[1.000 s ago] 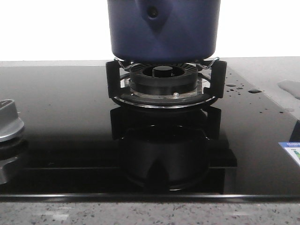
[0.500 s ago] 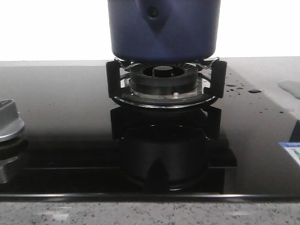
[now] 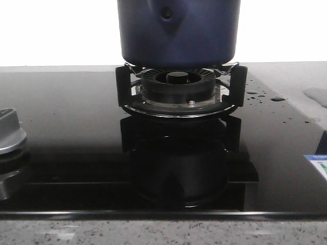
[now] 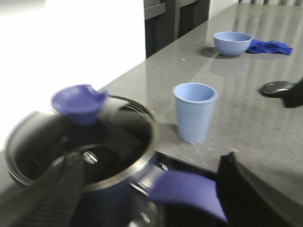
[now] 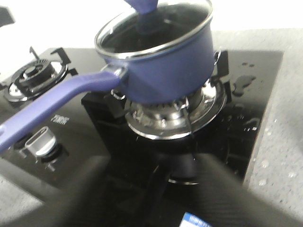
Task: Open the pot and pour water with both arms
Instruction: 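Hold the glass lid raised above the saucepan with the left gripper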
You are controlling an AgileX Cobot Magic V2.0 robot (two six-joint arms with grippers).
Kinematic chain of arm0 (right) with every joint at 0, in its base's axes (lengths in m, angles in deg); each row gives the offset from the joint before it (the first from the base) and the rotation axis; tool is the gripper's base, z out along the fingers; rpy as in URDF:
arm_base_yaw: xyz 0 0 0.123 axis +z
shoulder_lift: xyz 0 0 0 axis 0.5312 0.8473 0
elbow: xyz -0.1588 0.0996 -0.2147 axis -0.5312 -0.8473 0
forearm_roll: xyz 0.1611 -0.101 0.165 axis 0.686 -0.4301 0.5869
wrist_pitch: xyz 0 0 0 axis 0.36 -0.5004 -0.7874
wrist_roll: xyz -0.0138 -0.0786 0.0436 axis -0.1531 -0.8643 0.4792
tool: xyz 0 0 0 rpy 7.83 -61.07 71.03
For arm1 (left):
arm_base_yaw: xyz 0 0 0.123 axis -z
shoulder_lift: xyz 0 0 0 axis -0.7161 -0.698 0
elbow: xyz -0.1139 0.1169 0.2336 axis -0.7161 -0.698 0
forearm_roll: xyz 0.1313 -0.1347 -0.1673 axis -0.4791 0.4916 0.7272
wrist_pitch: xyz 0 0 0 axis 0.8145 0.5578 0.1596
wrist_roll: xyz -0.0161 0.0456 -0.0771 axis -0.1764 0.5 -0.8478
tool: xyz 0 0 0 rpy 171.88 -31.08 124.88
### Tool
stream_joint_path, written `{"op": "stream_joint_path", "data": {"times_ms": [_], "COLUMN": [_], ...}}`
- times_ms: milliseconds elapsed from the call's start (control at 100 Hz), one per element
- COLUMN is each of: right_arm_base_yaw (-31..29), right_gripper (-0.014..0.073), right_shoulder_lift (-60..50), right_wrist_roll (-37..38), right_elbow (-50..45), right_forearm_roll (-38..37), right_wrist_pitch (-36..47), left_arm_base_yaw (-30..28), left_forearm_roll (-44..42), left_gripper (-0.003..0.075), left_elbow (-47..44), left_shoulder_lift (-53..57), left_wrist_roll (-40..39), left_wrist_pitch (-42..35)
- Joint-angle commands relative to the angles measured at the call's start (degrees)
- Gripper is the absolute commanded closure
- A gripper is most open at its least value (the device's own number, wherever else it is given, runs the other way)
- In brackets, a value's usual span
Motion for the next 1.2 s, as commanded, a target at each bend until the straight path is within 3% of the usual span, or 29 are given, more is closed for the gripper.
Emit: {"op": "stream_joint_path", "data": {"times_ms": [0,490,1020,1190], "right_arm_base_yaw": [0.0,0.0,0.0,0.0], "right_gripper": [0.0009,0.0008,0.0008,0.0008], "right_shoulder_lift": [1.0,1.0,1.0,1.0], "right_wrist_roll": [-1.1,-1.1,-1.1,-1.1], "right_elbow": [1.9,1.9,1.9,1.9], "right_forearm_roll": [2.3,2.3,2.3,2.3], "right_wrist_pitch": [4.1,4.1,4.6,4.8], "left_arm_base_yaw": [0.6,3.3,6.2,7.1], "left_forearm_roll": [3.9,3.0,3.1,4.6], "left_gripper": [0.0169,0.0169,0.0171,0.0175], "left_elbow": [5.5,25.7,30.6,30.7], "left_shoulder_lift": [-3.1,-25.0,-32.8,-33.6], "left_wrist_roll": [0.7,0.8,3.6,3.7], "left_wrist_pitch": [-0.4,5.2,4.4,0.9]}}
